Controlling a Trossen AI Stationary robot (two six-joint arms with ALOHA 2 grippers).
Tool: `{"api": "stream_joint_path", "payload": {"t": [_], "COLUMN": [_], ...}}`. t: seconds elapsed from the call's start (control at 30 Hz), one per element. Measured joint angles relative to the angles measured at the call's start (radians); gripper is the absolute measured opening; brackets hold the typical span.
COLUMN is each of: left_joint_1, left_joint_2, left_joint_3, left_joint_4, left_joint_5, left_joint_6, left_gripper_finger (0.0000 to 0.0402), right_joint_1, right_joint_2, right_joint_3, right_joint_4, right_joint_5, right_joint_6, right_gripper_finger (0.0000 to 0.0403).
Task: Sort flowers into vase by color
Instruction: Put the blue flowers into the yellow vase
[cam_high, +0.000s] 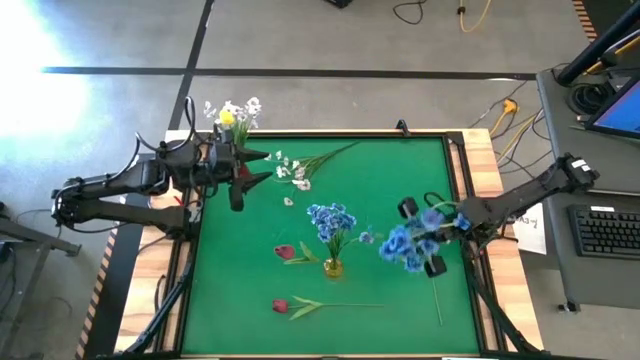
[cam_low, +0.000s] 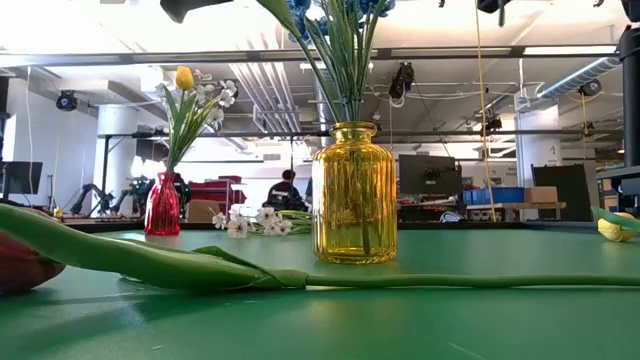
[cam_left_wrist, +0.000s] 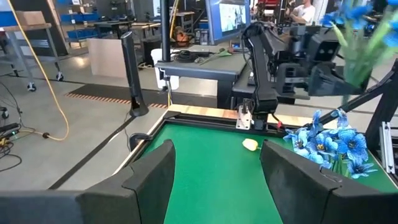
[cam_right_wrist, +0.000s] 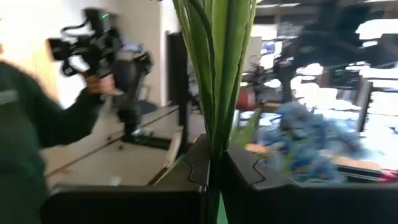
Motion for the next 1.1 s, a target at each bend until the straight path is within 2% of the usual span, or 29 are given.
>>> {"api": "stream_joint_path", "payload": {"t": [0.13, 0.37, 0.53, 0.67, 0.83, 0.93, 1.1], "left_joint_1": [0.000, 0.000, 0.000, 0.000, 0.000, 0.000, 0.000], "left_joint_2": [0.002, 0.006, 0.013, 0.013, 0.013, 0.013, 0.013], "left_joint_3": [0.000, 0.000, 0.000, 0.000, 0.000, 0.000, 0.000], "left_joint_4": [0.000, 0.002, 0.003, 0.003, 0.003, 0.003, 0.003], "left_joint_5": [0.000, 0.000, 0.000, 0.000, 0.000, 0.000, 0.000], "left_joint_6": [0.000, -0.001, -0.001, -0.001, -0.004, -0.004, -0.004], "left_gripper_finger": [0.0221, 0.0221, 0.0221, 0.0221, 0.0221, 0.0221, 0.0221], "right_joint_1": [0.022, 0.020, 0.021, 0.021, 0.025, 0.025, 0.025], "right_joint_2": [0.078, 0.311, 0.492, 0.612, 0.734, 0.781, 0.824], "right_joint_3": [-0.002, -0.010, -0.010, 0.004, 0.043, 0.071, 0.108], "right_joint_4": [0.089, 0.372, 0.598, 0.724, 0.840, 0.850, 0.850], "right_joint_5": [-0.051, -0.048, -0.004, 0.073, 0.143, 0.185, 0.192], "right_joint_6": [-0.022, -0.054, -0.107, -0.127, -0.127, -0.140, -0.176], "right_gripper_finger": [0.0012, 0.0012, 0.0012, 0.0012, 0.0012, 0.0012, 0.0012]}}
